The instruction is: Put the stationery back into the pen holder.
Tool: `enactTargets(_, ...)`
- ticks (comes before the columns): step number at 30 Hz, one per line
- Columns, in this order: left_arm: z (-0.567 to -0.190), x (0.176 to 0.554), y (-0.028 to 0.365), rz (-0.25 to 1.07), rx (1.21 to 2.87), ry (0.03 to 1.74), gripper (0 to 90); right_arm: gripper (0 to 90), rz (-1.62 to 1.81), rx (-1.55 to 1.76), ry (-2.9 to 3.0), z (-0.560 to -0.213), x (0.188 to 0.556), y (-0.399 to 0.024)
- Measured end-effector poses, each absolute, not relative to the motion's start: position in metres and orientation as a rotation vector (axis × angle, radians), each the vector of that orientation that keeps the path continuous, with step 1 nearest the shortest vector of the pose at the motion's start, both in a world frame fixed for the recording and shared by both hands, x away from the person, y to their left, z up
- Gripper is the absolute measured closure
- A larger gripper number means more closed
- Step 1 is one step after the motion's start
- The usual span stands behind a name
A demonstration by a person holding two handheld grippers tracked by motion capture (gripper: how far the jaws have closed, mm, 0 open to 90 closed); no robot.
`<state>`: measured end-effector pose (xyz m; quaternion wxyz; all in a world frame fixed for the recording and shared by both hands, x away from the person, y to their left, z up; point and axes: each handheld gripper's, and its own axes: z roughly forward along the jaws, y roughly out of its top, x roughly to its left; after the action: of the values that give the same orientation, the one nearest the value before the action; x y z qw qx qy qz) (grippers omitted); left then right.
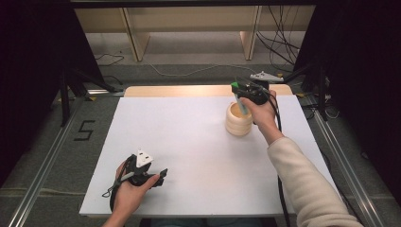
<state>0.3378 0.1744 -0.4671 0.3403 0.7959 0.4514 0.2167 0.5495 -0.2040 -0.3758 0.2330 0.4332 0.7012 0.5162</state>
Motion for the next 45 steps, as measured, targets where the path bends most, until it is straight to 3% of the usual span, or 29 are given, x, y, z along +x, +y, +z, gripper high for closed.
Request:
enactTargets(25,-0.467,0.338,0.174,0.563,2.070,1.171,22.7,67.3,1.330,1.189,1.942,-0.393,0.558,-0.203)
enactTargets(45,-0.468,0.337,0.172,0.564,2.069,1.176,22.8,67.3,1.237,1.205,2.015,-0.420,0.545,-0.210)
